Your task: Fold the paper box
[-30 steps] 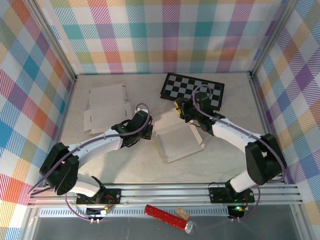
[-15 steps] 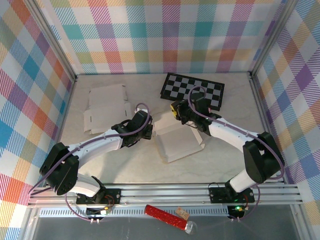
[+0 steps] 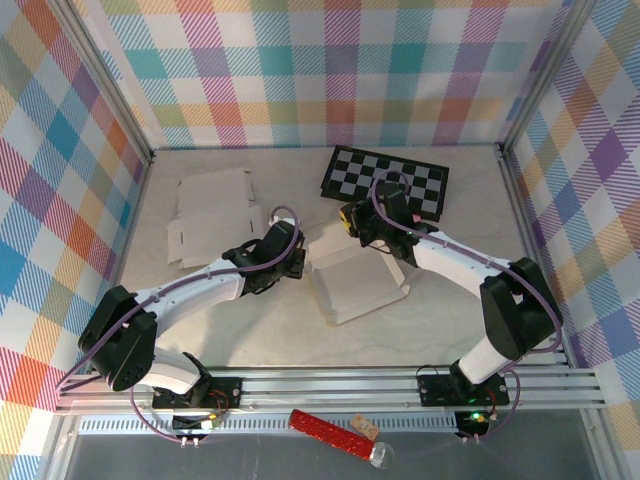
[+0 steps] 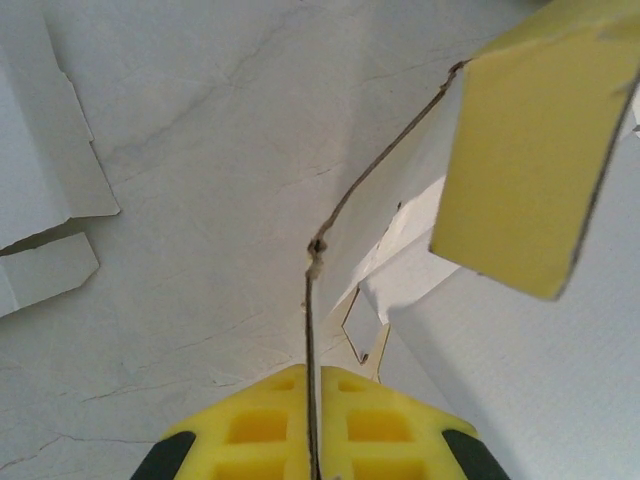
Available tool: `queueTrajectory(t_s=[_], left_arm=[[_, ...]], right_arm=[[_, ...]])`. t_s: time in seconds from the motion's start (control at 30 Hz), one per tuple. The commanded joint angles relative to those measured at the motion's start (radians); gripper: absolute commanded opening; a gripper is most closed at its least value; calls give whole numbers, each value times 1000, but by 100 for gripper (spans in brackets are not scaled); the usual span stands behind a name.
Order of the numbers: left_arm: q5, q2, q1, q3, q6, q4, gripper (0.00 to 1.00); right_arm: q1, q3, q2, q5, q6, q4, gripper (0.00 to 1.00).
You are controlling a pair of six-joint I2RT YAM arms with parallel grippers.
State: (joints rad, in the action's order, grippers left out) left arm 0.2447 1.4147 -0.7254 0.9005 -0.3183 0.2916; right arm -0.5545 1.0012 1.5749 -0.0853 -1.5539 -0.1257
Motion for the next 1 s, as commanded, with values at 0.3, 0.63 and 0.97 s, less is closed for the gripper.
queueTrajectory(t_s=[0.3, 0.63, 0.97], left_arm=[[-6, -49, -4, 20, -1, 33, 0], [-32, -238, -1, -37, -48, 120, 49], [-277, -452, 193, -119, -118, 184, 55]], right_arm=[[-8, 26, 14, 23, 7, 28, 12], [-47, 34, -28, 77, -119, 132, 0], [-61, -26, -19, 58, -74, -26, 0]])
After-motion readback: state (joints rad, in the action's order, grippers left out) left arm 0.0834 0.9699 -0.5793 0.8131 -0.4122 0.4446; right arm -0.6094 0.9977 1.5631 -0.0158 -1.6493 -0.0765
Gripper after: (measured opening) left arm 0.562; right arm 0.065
